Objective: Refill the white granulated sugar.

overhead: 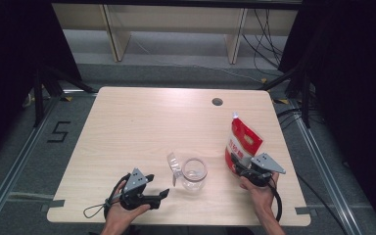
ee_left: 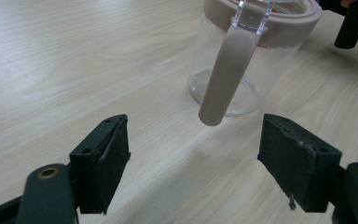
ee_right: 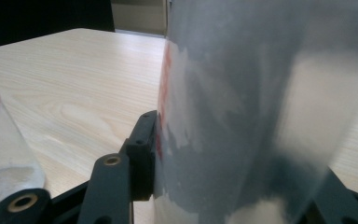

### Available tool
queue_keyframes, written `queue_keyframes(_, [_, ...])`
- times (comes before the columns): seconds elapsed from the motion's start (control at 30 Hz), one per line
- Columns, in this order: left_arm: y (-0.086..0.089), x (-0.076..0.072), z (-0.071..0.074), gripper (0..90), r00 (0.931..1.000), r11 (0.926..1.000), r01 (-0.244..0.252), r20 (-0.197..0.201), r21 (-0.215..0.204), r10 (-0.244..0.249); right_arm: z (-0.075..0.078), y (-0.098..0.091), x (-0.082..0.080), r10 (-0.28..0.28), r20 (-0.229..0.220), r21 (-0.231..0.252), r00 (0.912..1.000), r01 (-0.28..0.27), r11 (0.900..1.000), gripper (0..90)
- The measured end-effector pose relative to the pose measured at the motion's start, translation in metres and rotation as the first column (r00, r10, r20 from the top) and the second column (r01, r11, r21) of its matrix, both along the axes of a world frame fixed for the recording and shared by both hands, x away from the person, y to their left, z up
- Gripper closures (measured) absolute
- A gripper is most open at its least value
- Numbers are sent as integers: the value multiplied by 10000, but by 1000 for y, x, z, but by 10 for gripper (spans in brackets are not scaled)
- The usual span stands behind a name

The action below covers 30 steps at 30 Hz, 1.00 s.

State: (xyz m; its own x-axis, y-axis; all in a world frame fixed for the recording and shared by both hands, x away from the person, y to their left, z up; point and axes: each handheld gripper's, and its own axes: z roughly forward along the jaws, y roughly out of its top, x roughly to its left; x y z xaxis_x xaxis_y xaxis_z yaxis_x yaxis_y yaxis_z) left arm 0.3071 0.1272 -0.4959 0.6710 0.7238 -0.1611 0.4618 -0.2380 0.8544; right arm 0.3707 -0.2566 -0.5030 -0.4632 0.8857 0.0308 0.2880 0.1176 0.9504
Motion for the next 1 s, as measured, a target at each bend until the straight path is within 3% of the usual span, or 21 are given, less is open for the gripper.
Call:
queue_keyframes(0.1, [0, 0, 0, 238, 10000, 10000, -36, -34, -37, 36, 4, -1, -2, 213, -73, 288, 9997, -210, 9994, 531])
queue_keyframes(0.13, [1, 0, 0, 238, 10000, 10000, -53, -24, -35, 53, 6, -3, -3, 251, -77, -43, 9997, -251, 9997, 531])
queue_keyframes(0.17, [1, 0, 0, 238, 10000, 10000, -53, -24, -35, 53, 6, -3, -3, 251, -77, -43, 9997, -251, 9997, 531])
queue_keyframes(0.2, [0, 0, 0, 238, 9999, 9999, -105, -39, -35, 105, 9, -3, -6, 384, 164, -342, 9991, -378, 9987, 532])
queue_keyframes(0.27, [0, 0, 0, 238, 10000, 10000, -47, -13, -21, 47, 10, -4, -10, 551, 202, -250, 9983, -546, 9982, 532])
queue_keyframes(0.3, [0, 0, 0, 238, 10000, 10000, -43, -13, -1, 43, 11, -5, -12, 530, 233, -432, 9983, -520, 9977, 533])
queue_keyframes(0.4, [0, 0, 0, 238, 10000, 10000, -24, 10, 15, 24, 13, -5, -16, 620, 283, -181, 9977, -615, 9979, 533])
queue_keyframes(0.47, [-1, 1, 0, 238, 10000, 9999, -25, 65, 116, 24, 18, -8, -21, 1002, 408, -486, 9941, -982, 9940, 534])
queue_keyframes(0.53, [0, 0, 0, 238, 10000, 9999, -63, 4, 94, 63, 20, -8, -26, 1049, 616, -633, 9926, -1010, 9929, 534])
queue_keyframes(0.77, [0, 1, 0, 238, 10000, 10000, -75, 17, -11, 75, 28, -8, -44, 1245, 725, -532, 9896, -1208, 9913, 535])
queue_keyframes(1.0, [0, 0, 0, 238, 9999, 9999, -117, 6, 64, 117, 33, -8, -57, 1456, 868, -835, 9855, -1385, 9868, 536])
